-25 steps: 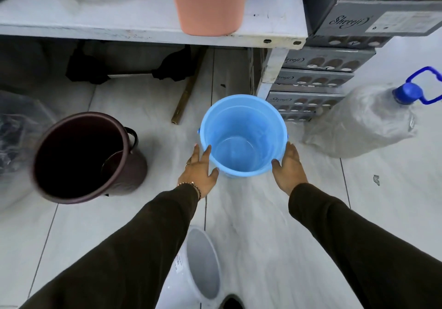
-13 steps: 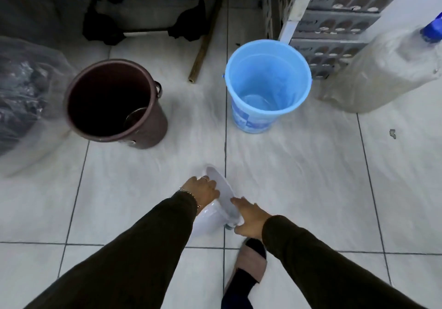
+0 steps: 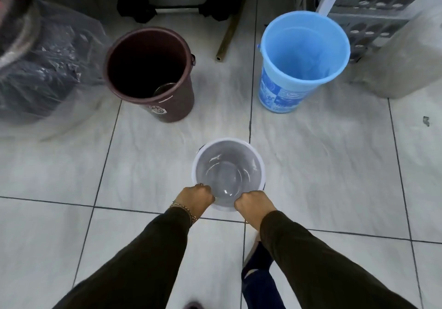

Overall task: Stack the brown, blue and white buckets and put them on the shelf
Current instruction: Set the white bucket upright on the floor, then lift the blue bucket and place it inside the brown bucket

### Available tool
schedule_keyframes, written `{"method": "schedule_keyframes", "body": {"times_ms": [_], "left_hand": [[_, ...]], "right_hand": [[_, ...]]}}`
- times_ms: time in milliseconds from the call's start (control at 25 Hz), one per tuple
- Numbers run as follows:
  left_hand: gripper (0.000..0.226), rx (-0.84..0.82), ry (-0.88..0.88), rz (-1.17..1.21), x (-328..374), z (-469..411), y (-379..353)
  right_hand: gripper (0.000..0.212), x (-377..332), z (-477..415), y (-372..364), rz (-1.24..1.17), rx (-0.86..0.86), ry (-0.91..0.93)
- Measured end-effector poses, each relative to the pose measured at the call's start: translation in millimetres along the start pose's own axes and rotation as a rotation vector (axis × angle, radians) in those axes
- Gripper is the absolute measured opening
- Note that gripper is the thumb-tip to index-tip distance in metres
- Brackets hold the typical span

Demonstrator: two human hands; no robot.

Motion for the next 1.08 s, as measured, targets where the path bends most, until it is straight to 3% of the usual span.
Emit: {"method": "schedule_keyframes", "body": {"times_ms": [80, 200, 320, 480, 560, 680, 760, 960, 1080], "left_hand": [[0.047, -0.076, -0.003, 0.026, 2, 4, -30], [0.060, -0.084, 0.033, 0.040, -4, 17, -44], [0.064, -0.021, 0.047, 0.112, -17, 26, -24], [0.053, 0.140, 0.067, 0.179, -42, 10, 31], [0.051, 0.102, 0.155, 0.319, -49, -10, 70], [0.051, 0.138, 0.271, 0.516, -45, -52, 143], [0.052, 0.158, 0.355, 0.680, -37, -90, 182], [0.058, -0.062, 0.504, 1.551, 22, -189, 252], [0.042, -0.101, 0.469, 1.748, 43, -246, 273]], "right_hand": [[0.031, -3, 1, -10, 0.011, -0.061, -0.015], [0.031, -5, 6, -18, -0.007, -0.007, 0.009], [0.059, 19, 21, 1, -0.206, 0.089, -0.024], [0.072, 85, 60, 42, -0.396, 0.225, -0.204], [0.072, 135, 77, 67, -0.605, 0.406, -0.477], [0.064, 221, 101, 105, -0.972, 0.850, -0.961], [0.063, 272, 108, 118, -1.104, 0.957, -1.124], [0.072, 369, 96, 114, -1.326, 0.889, -1.157], [0.070, 403, 82, 103, -1.680, 0.978, -1.076]]}}
Point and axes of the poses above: each hand's wrist, its own z-axis away from the middle knuckle, its own y-axis out of the back of the hand, x = y × z, the point moved 4 cm from there along -z, towards the middle knuckle, and after that the axes turned 15 degrees about y, right-handed, at the moved point
